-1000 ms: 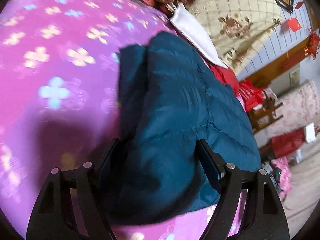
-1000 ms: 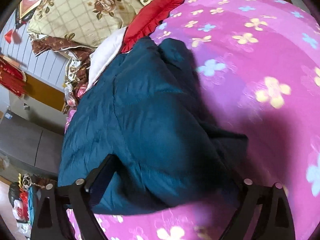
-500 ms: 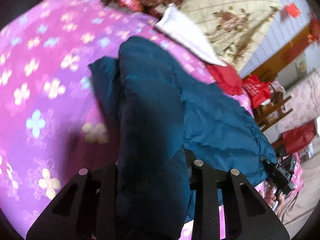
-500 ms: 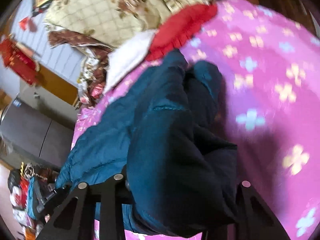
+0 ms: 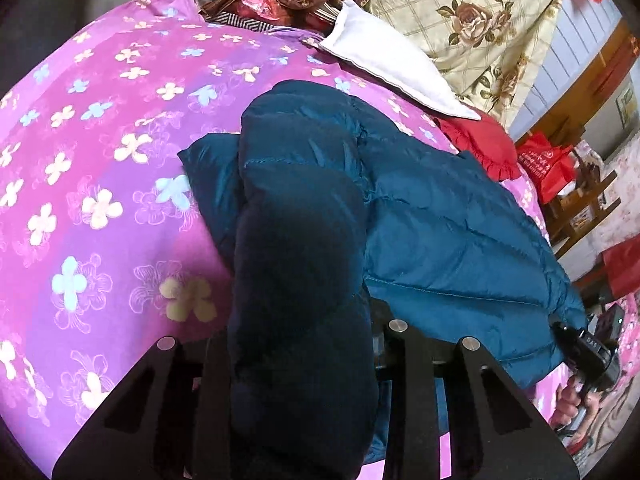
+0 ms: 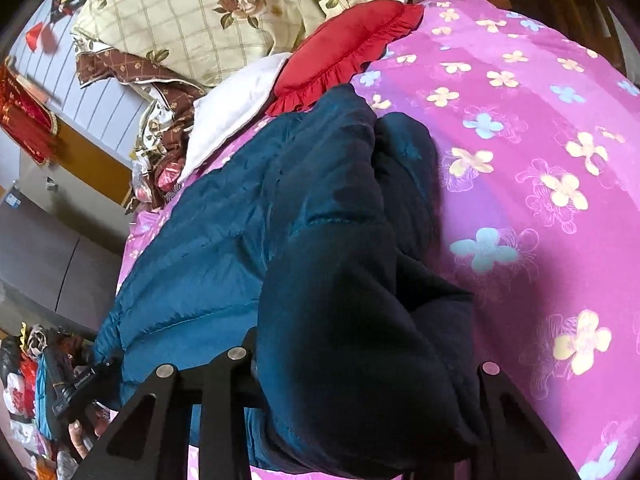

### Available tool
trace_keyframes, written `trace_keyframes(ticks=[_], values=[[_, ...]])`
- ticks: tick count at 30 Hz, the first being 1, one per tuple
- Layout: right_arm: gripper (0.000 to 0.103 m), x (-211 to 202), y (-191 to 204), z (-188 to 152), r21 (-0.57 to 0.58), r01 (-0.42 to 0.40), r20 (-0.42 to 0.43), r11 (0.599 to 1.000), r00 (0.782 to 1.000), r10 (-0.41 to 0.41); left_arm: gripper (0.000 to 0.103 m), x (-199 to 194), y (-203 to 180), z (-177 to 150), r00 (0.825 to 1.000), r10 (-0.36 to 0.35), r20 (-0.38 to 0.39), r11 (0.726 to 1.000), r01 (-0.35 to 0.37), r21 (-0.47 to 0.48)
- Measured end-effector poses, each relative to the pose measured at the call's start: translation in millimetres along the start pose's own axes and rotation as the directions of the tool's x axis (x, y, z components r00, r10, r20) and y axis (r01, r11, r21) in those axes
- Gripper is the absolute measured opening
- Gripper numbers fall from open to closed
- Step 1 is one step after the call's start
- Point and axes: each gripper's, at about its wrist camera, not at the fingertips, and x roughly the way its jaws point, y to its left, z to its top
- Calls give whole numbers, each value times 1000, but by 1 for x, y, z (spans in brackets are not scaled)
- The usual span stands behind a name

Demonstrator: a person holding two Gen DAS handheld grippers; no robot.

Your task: Fold large clothes

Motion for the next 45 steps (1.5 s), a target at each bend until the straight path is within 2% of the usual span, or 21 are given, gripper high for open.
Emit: trace_keyframes(ticks=[8, 11, 17, 22, 24, 26, 29, 31, 33, 35, 38, 40, 42, 45], values=[[57, -14, -3, -7, 7, 57, 9, 998, 998, -57, 40, -9, 16, 1, 999, -23, -28, 994, 20, -103], [69, -29, -11, -13, 16, 77, 28, 997, 997, -77, 45, -23, 28, 1, 999, -52, -10, 987, 50, -152], [70, -67, -27, -34, -10, 155, 83, 988, 985, -154, 47, -56, 57, -10, 998, -55, 27, 980, 60, -190], [70, -107, -30, -52, -43, 288, 174, 957, 945, -277, 47, -85, 76, -27, 999, -2, 42, 972, 11, -233], [70, -120, -18, -59, -84, 324, 225, 942, 927, -299, 47, -94, 67, -37, 998, 41, 46, 981, -31, -193], [70, -126, -1, -63, -129, 318, 251, 939, 927, -279, 47, -100, 53, -49, 994, 91, 64, 987, -81, -138], [70, -121, 31, -70, -218, 318, 268, 923, 929, -257, 48, -101, 29, -67, 989, 117, 86, 992, -113, -56], [70, -109, 44, -71, -237, 311, 251, 920, 935, -251, 48, -98, 15, -77, 989, 122, 88, 992, -120, -22], [70, -89, 45, -67, -224, 271, 198, 936, 953, -229, 48, -95, 5, -85, 990, 112, 91, 994, -112, -6], [70, -68, 41, -63, -209, 266, 151, 941, 960, -237, 48, -95, -3, -93, 990, 102, 95, 995, -102, -4], [70, -34, 23, -59, -182, 311, 59, 933, 950, -305, 48, -99, -12, -102, 987, 117, 106, 993, -118, 5], [70, -24, 12, -59, -155, 311, 16, 938, 950, -313, 48, -102, -18, -108, 984, 132, 117, 991, -135, 19], [70, -33, 11, -62, -145, 323, 33, 935, 946, -322, 48, -104, -22, -113, 981, 146, 128, 988, -152, 34], [70, -59, 29, -73, -193, 326, 109, 925, 945, -310, 48, -100, -24, -118, 978, 161, 132, 984, -169, 53]])
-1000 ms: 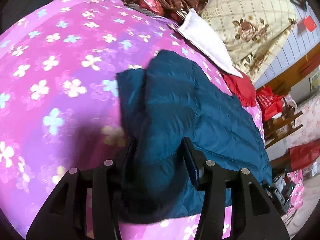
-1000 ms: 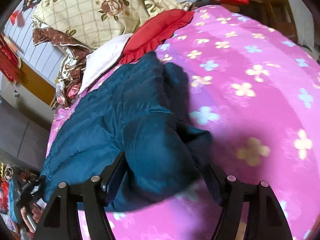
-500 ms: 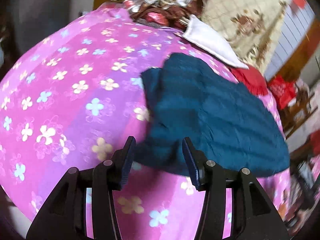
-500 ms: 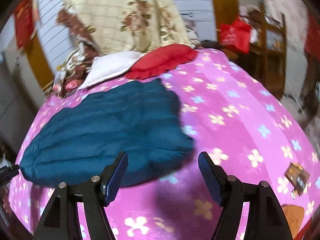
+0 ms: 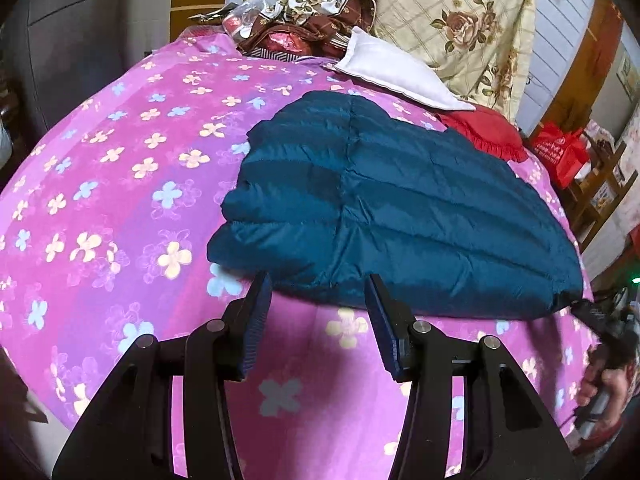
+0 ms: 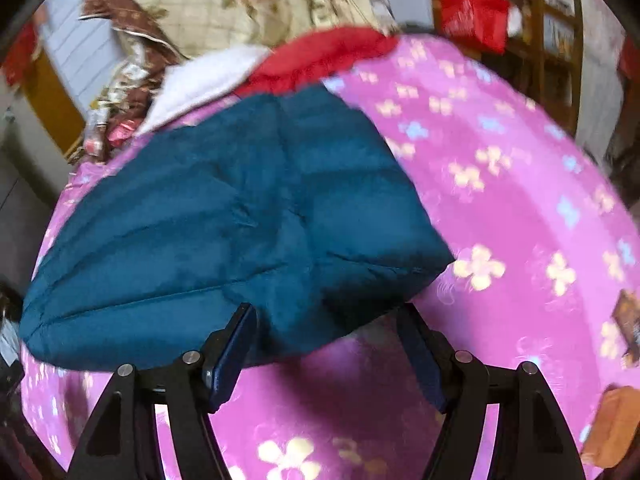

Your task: Fold large clothes

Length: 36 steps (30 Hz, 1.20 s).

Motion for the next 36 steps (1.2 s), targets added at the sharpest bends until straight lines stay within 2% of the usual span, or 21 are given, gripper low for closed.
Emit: trace_keyframes(ticks=[3, 6, 12, 15, 19, 25, 32, 36], values=[[70, -24, 15, -9, -54, -31, 37, 998, 999, 33, 48, 6, -1, -5, 1000, 11, -14, 1000, -11, -2], [70, -33, 33, -21, -116, -36, 20, 993, 999, 38, 48, 9, 1, -11, 1000, -6, -23, 1000, 5, -24], [70, -13, 74, -47, -206, -70, -63, 976, 996, 58, 48, 24, 3, -20, 999, 32, -44, 999, -31, 8], [70, 6, 87, -54, -231, -49, -89, 972, 996, 29, 48, 39, 3, -23, 996, 52, -73, 998, -50, 28], [70, 26, 97, -46, -228, -35, -101, 973, 995, 12, 48, 65, 4, -20, 991, 80, -105, 996, -76, 36], [70, 43, 107, -27, -222, -15, -101, 975, 995, -8, 48, 97, 2, 0, 986, 65, -152, 998, -63, 20], [70, 56, 111, -11, -208, -40, -97, 977, 995, 20, 48, 108, -4, 19, 986, 91, -143, 996, -86, 35], [70, 41, 106, -20, -196, -52, -88, 979, 996, 35, 48, 87, -8, 10, 987, 88, -134, 995, -82, 50]])
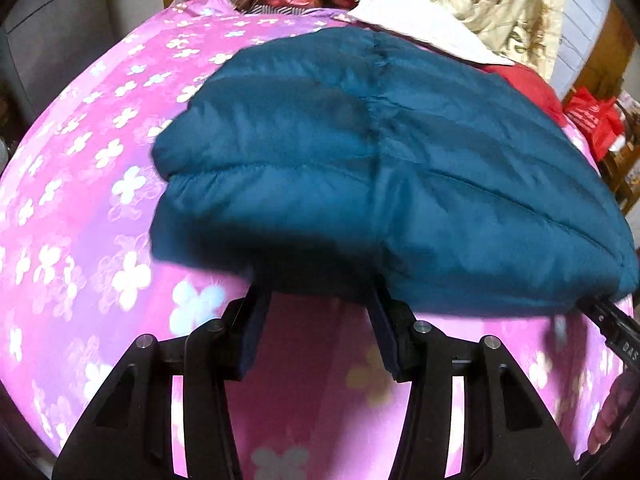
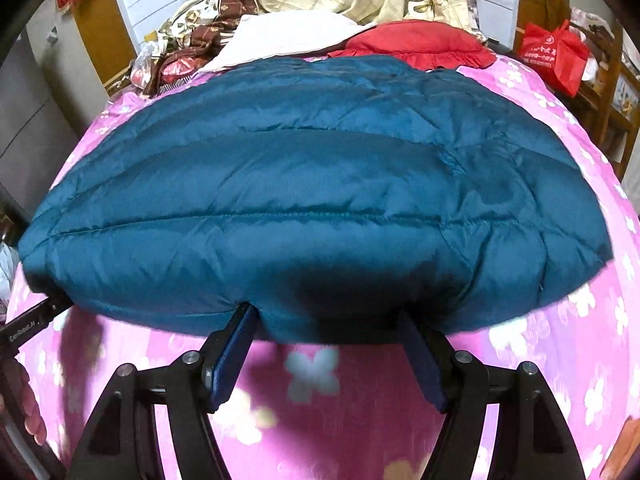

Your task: Fold large clothes

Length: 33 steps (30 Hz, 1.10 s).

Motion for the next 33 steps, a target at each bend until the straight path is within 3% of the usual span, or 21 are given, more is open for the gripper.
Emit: trace_keyframes(ticks=[3, 7, 8, 9, 11, 19, 24, 26, 33], values=[[70, -22, -2, -16, 6, -1, 36, 1000, 999, 1, 48, -27, -5, -17, 999, -6, 35, 1000, 5, 22], [70, -51, -8, -37, 27, 5, 78, 1000, 997, -7, 48, -71, -13, -43, 987, 49, 154, 998, -55, 34], [70, -57, -8, -41, 32, 8, 85, 999, 996, -11, 53, -83, -16, -49, 978, 63, 198, 997, -72, 36], [70, -63, -9, -47, 38, 9, 96, 999, 995, -13, 67, -95, -17, -55, 968, 75, 241, 996, -86, 35], [70, -75, -8, -57, 42, 7, 117, 999, 993, -12, 81, -114, -21, -66, 948, 82, 308, 995, -93, 21], [70, -110, 6, -87, 34, -18, 162, 999, 987, 12, 82, -173, -26, -92, 894, 82, 440, 996, -86, -12], [70, -117, 14, -98, 20, -16, 167, 1000, 986, 12, 82, -195, -31, -101, 861, 140, 488, 988, -151, -18], [70, -119, 15, -101, 20, -17, 163, 1000, 986, 14, 82, -198, -30, -103, 857, 144, 495, 988, -156, -18], [70, -121, 14, -107, 14, 0, 164, 1000, 986, -2, 82, -196, -31, -110, 875, 127, 467, 990, -140, -7]])
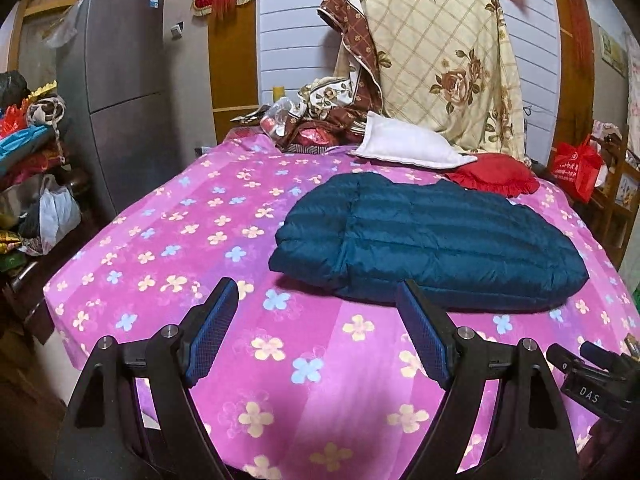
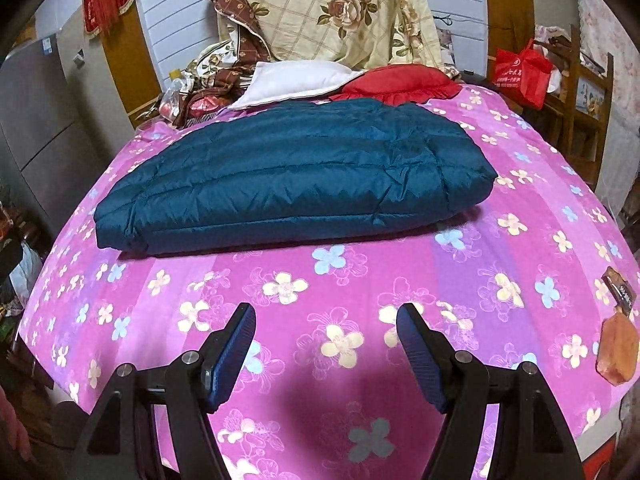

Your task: Fold large clothes

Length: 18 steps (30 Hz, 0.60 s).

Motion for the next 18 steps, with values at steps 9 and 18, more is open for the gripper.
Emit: trace_keyframes(ticks=[9, 18], values=[[70, -1, 3, -2, -17, 13, 5, 1000, 1000, -13, 82, -7, -9, -2, 999, 33, 41, 999, -34, 14], [70, 1, 7, -3, -39, 37, 13, 999, 999, -37, 82, -5, -14, -6, 999, 25, 43, 999, -26, 19]])
